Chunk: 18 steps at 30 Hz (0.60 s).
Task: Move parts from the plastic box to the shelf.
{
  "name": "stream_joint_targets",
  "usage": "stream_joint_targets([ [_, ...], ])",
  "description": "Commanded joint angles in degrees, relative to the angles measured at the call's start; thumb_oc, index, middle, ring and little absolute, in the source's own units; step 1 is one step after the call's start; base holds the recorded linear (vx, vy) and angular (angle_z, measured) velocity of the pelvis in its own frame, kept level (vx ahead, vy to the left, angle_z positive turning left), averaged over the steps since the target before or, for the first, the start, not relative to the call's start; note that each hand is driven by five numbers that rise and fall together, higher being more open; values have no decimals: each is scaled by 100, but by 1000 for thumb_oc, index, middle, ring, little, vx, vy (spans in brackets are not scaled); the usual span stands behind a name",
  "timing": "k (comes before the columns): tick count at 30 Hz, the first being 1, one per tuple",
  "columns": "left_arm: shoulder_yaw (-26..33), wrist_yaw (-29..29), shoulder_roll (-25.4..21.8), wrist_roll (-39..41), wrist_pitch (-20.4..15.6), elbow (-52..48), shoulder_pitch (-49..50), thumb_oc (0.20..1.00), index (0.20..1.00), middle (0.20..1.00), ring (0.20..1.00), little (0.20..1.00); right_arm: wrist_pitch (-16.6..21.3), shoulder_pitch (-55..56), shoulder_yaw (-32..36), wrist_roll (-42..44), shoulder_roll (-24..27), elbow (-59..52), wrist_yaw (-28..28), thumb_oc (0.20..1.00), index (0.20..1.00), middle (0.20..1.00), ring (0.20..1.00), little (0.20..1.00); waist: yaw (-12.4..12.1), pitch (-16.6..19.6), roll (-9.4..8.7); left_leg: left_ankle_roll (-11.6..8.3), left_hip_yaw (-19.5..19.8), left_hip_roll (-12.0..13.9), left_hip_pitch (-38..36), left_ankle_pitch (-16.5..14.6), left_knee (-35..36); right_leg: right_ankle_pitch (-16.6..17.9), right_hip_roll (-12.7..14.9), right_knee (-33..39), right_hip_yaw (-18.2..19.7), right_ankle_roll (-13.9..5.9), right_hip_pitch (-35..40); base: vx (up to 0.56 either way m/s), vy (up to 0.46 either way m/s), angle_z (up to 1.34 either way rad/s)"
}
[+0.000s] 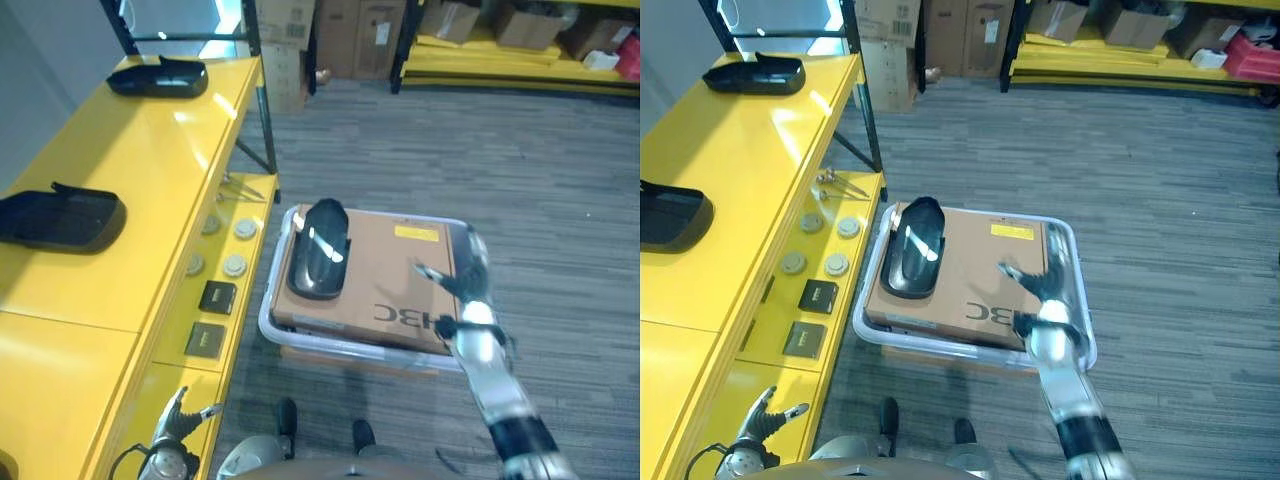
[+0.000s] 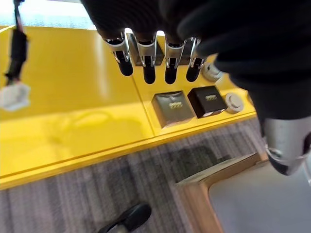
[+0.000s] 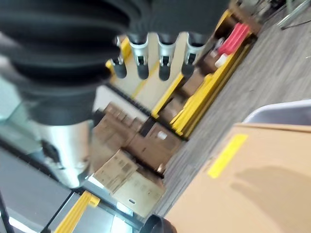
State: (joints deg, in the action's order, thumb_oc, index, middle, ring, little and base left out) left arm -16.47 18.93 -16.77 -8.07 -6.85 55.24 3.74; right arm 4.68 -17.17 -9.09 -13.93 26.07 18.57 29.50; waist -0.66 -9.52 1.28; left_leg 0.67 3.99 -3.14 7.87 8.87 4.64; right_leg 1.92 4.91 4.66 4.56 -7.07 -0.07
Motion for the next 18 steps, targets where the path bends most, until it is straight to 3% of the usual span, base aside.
stream_joint_targets([
  [1,87,240,-271,149,-67,0,-308,1000,1000,1000,1000,1000,-48,-882,59,-120,-3,74,656,1000,1000,1000,1000,1000,-477,-375,-180,-220,322,95,242,-322,36,196,154,34,-53,-239,-507,-107,17,26],
  [7,-193,455,-85,405,-119,-24,-446,1000,1000,1000,1000,1000,-312,-2199,-380,-119,5,1145,1093,1000,1000,1000,1000,1000,-765,-625,-196,-241,425,61,623,-238,36,332,166,34,-174,-256,-863,-24,36,11],
  [11,-115,695,62,780,-139,26,-554,1000,1000,1000,1000,1000,-461,-2433,-456,-59,-34,1534,1317,1000,1000,1000,1000,1000,-828,-711,-209,-257,499,43,759,-184,36,350,165,34,-245,-253,-966,-6,12,14],
  [14,-400,784,238,848,-122,-155,-695,1000,1000,1000,1000,1000,-718,-2395,-429,-194,-182,1712,1681,1000,1000,1000,1000,1000,-842,-839,-176,-265,597,14,897,-144,36,371,189,34,-353,-258,-1050,4,17,19],
  [18,-618,815,294,793,-142,-276,-766,1000,1000,1000,1000,1000,-804,-2338,-536,-163,-332,1993,1716,1000,1000,1000,1000,1000,-829,-937,-147,-255,654,-13,971,-133,36,386,213,34,-379,-271,-1116,-3,21,9],
])
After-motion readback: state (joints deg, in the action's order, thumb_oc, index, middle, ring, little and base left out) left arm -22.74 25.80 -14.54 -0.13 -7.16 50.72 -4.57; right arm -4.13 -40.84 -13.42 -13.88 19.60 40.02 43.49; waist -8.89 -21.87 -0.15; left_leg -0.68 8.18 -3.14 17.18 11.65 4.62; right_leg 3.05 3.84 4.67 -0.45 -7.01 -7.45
